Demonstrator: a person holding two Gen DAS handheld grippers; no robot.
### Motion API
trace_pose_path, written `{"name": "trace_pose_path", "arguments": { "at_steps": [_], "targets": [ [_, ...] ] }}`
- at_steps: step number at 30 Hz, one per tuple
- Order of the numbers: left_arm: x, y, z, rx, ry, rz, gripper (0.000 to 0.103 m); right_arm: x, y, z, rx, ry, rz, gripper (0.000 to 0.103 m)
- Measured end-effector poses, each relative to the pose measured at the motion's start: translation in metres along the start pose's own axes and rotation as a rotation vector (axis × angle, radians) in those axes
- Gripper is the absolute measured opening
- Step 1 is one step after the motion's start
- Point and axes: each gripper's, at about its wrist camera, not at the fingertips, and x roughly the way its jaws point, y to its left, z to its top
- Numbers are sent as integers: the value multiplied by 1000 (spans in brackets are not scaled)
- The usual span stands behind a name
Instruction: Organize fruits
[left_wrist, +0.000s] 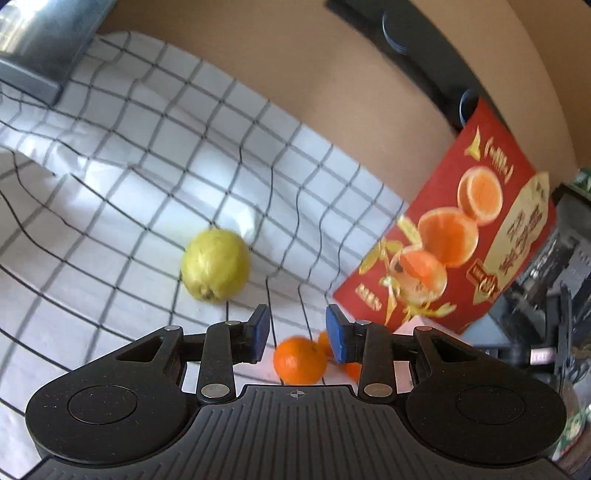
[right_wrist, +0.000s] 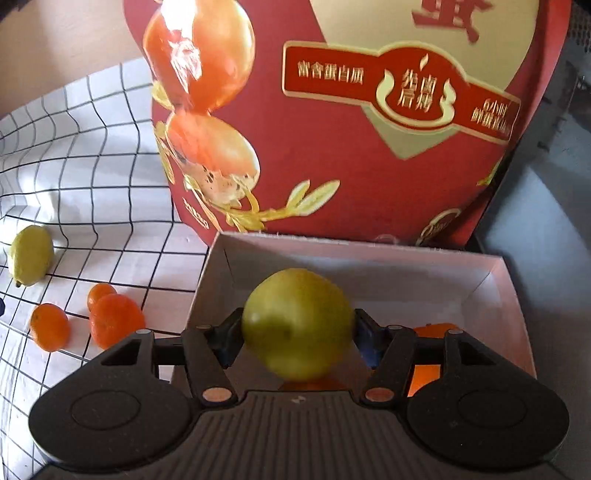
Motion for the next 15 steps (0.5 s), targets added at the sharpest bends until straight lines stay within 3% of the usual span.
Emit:
{"name": "trace_pose_path", "arguments": {
  "at_steps": [2,4,6,8,11,15],
  "targets": [
    [-10,7,7,-14,-44,49,37,-14,2,-5,2,-60,-29,65],
    [-17,13,11,-16,-91,160,37,-36,11,-12,-18,-156,-23,66],
    [-23,22,14,-33,-122,248,37,-56,24,-20,-36,-242,14,73],
    [-26,32,16,-68,-134,282,37,-66,45,-26,-53,-289,93,81],
    [-30,40,18,-91,-147,312,37,-62,86,-29,-98,-264,197,81],
    [-33,40,17,-93,-161,310,37,-40,145,-37,-196,-218,224,79]
  ]
}}
